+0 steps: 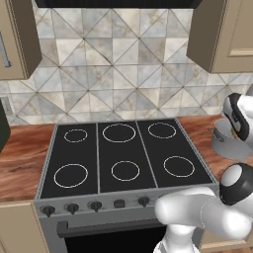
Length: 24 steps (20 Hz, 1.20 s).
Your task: Turn on the sink faucet. Then move the onion from the counter to the sink. Turn off the sink. Move the vegetable from the sink to the pot next to the stove. Finally move the pot to the front center burner.
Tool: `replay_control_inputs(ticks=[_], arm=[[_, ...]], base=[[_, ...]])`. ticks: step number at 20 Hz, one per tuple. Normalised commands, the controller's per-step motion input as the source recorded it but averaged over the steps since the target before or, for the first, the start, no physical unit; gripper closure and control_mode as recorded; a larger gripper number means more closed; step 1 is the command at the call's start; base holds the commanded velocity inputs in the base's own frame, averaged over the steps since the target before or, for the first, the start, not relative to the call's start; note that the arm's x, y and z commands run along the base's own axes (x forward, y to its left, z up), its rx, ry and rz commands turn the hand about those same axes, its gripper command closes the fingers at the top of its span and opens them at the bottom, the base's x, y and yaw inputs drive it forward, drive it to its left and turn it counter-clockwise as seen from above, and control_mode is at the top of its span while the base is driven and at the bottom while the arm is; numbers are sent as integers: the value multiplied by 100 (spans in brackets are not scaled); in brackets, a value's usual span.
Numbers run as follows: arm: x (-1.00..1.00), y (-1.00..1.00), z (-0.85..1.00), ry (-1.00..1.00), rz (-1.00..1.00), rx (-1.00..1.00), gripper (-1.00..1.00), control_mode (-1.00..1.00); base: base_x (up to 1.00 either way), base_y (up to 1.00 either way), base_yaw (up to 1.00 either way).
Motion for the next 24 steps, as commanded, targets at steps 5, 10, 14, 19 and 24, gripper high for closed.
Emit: replay_control_inputs(ticks=[5,10,14,19,24], arm=[[4,-67,0,0,0,10,100,-100],[32,-49,-3,0,-2,3,100,-100],[31,-28,-22,0,0,0,100,-100],[30,-15,-28,0,-3,0,100,-100],[37,-17,-20,0,-4,0,100,-100]], base=[[0,0,0],[0,0,0],[0,0,0],[0,0,0],[0,0,0]])
